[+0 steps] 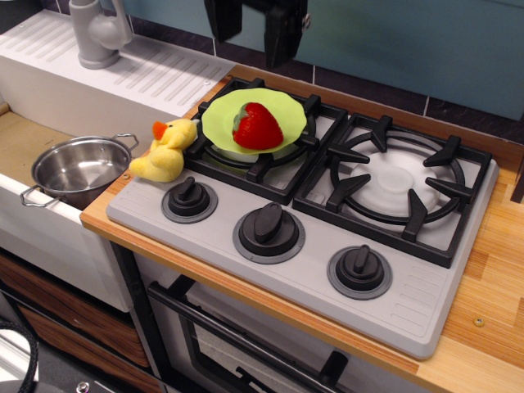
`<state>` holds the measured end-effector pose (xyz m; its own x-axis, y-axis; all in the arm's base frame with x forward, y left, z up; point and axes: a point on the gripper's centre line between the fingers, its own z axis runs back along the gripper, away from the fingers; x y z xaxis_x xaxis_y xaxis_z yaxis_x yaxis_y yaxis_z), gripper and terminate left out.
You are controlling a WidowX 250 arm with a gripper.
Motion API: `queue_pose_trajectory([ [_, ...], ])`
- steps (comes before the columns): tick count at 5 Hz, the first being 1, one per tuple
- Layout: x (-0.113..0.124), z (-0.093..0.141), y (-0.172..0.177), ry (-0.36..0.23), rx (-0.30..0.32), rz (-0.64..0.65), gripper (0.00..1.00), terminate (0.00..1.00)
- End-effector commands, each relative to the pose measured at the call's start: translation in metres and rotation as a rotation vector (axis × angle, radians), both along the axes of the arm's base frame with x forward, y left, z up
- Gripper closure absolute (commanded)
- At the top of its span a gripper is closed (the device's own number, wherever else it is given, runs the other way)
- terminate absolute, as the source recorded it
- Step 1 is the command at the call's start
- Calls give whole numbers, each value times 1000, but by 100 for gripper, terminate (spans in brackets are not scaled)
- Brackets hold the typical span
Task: Put strawberry on plate and stuffedduck in pot or pan in sink
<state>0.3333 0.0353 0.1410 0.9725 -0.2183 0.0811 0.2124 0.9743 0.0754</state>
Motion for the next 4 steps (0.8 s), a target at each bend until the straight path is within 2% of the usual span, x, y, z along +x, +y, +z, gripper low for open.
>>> queue_pose_trajectory([
  [1,8,28,-2,-85,11,-3,0,0],
  [2,8,28,-2,-85,11,-3,0,0],
  [3,-4,23,12,-170,-19,33,0,0],
  [4,-8,23,29,-253,-3,31,0,0],
])
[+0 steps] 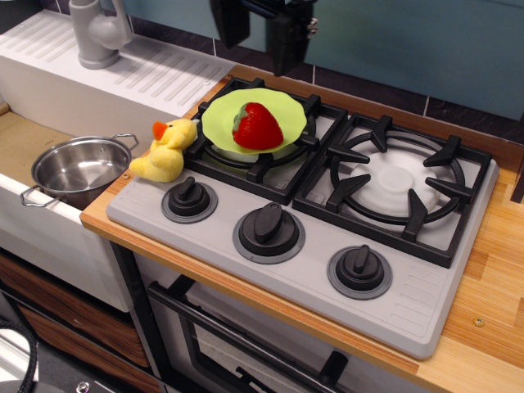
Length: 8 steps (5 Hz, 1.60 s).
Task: Put strawberry on plate and stuffedduck in pot or pan in sink
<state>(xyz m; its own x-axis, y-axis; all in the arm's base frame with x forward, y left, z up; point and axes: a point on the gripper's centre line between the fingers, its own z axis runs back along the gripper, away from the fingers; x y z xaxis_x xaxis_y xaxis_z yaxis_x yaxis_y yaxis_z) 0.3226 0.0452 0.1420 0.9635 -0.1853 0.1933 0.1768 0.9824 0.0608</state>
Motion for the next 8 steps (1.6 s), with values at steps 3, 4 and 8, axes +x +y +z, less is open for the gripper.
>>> queue_pose_trajectory([
  [3,3,6,61,-232,88,62,0,0],
  [4,-5,-4,63,-226,118,121,0,0],
  [8,-21,-65,70,-274,83,243,0,0],
])
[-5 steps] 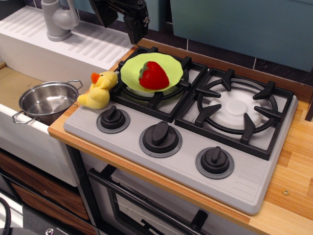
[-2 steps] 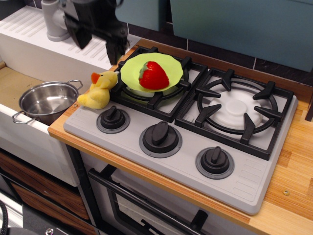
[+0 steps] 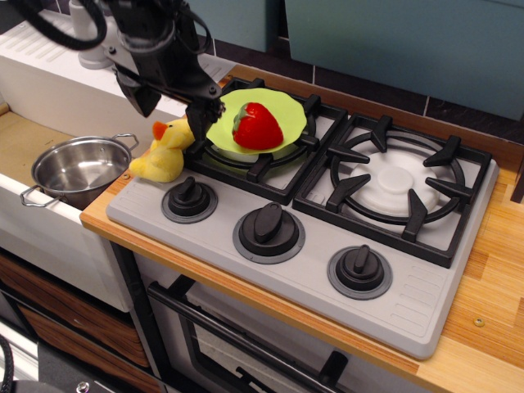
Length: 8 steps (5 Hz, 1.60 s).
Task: Put strawberry on plate and stuffedduck in pot or pan in sink
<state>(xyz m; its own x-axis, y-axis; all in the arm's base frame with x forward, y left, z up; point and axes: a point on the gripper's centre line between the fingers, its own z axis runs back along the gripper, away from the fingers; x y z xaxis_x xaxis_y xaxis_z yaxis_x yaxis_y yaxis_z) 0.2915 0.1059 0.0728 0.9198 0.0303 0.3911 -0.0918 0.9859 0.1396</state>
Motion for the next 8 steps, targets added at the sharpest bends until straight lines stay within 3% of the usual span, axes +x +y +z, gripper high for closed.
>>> queue_pose_trajectory([
  [1,13,3,22,-83,47,-14,0,0],
  [3,16,-9,33,-114,66,-11,0,0],
  [5,18,-34,24,-135,22,15,0,0],
  [7,10,-49,13,-109,-16,50,0,0],
  [8,2,-43,8,-83,-20,87,100,0],
])
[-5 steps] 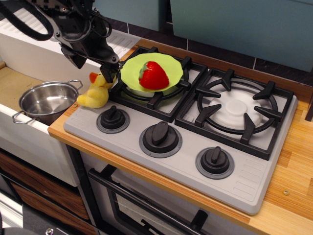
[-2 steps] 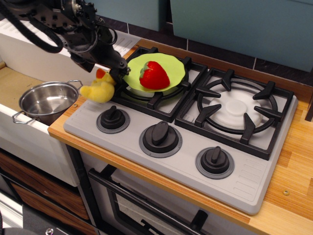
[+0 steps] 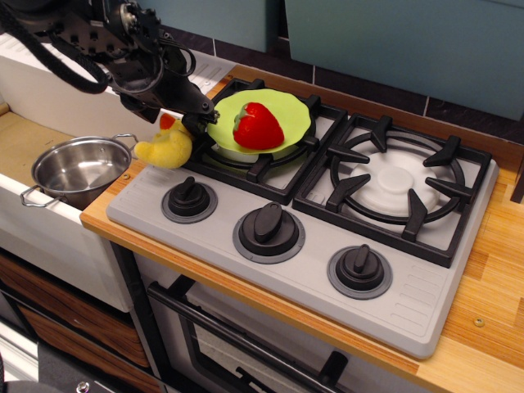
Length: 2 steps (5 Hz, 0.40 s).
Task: Put strawberry on plate and stuffedduck in pot or pan in sink
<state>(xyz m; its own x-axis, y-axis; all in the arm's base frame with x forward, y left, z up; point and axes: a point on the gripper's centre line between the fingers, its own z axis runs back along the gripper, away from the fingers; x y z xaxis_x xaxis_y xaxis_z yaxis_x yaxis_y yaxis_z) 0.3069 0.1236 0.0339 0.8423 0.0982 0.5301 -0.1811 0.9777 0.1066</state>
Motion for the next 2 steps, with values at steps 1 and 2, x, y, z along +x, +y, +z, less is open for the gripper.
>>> queue_pose_trajectory([
  [1,-17,3,-16,105,-37,34,100,0],
  [2,-16,11,-22,136,-47,47,100,0],
])
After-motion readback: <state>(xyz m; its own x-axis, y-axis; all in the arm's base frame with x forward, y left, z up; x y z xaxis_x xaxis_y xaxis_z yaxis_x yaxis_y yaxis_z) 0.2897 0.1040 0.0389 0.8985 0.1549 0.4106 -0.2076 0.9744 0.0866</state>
